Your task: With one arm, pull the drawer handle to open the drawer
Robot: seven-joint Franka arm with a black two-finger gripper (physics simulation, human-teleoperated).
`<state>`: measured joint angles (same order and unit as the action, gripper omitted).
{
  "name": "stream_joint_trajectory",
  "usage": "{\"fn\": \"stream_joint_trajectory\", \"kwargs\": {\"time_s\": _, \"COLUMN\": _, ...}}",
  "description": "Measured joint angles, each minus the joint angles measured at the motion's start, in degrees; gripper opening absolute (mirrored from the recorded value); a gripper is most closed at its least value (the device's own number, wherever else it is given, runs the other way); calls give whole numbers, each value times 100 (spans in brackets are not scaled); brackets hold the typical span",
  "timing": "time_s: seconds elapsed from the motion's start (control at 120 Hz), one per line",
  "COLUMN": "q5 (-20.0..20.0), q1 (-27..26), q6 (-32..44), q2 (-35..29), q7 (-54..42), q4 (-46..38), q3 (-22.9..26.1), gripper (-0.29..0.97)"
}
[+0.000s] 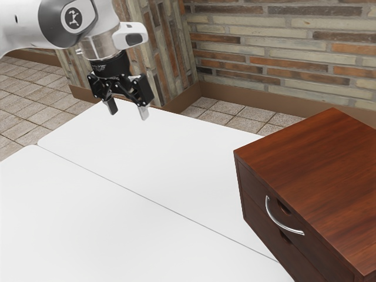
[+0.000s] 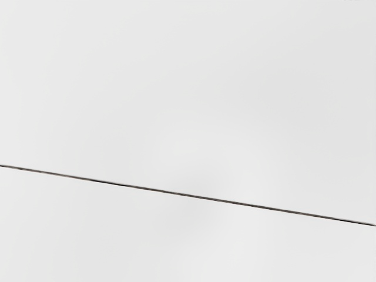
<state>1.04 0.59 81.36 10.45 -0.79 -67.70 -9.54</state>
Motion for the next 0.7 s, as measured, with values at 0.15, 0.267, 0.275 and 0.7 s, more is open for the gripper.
{"fn": "stream_joint_trajectory", "kwargs": {"time_s": 0.15, "q5": 179, "q1": 116, "q6": -4, "q2": -8, "q7": -9, "q4": -79, "q3": -44, "gripper": 68}}
{"fn": "stream_joint_trajectory", "kwargs": {"time_s": 0.267, "q5": 252, "q1": 128, "q6": -9, "q2": -34, "q7": -12, "q4": -33, "q3": -41, "gripper": 68}}
{"fn": "stream_joint_trajectory", "kwargs": {"time_s": 0.275, "q5": 254, "q1": 127, "q6": -12, "q2": -42, "q7": -12, "q4": -13, "q3": -41, "gripper": 68}}
{"fn": "stream_joint_trajectory", "kwargs": {"time_s": 0.7, "q5": 431, "q1": 408, "q6": -497, "q2": -1044, "q7": 491, "q4": 89, "q3": 74, "gripper": 68}}
